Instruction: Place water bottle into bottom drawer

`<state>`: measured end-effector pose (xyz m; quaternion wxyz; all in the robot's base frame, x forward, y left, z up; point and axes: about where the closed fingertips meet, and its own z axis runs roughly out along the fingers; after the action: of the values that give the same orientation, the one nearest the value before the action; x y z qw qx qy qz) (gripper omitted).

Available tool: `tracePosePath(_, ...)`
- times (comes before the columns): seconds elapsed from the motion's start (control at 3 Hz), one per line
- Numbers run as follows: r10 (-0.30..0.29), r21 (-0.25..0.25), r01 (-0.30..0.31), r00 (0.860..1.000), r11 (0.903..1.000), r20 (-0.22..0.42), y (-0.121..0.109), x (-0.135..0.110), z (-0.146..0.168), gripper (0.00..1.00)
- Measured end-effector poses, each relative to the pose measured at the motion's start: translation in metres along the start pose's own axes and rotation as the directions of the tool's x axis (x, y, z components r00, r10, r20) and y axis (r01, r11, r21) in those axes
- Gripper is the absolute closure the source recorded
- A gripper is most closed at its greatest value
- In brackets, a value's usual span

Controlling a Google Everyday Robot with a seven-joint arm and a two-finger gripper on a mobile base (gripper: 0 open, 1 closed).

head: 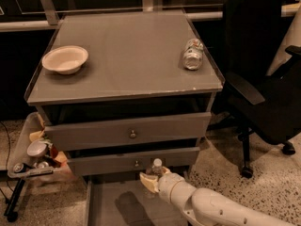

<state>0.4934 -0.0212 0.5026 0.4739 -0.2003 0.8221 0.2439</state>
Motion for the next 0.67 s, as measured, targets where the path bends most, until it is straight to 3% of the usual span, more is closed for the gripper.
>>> tracePosePath(0.67, 0.021, -0.014, -0.021, 1.0, 0.9997, 0.001, 0.001, 0.013, 0.009, 1.0)
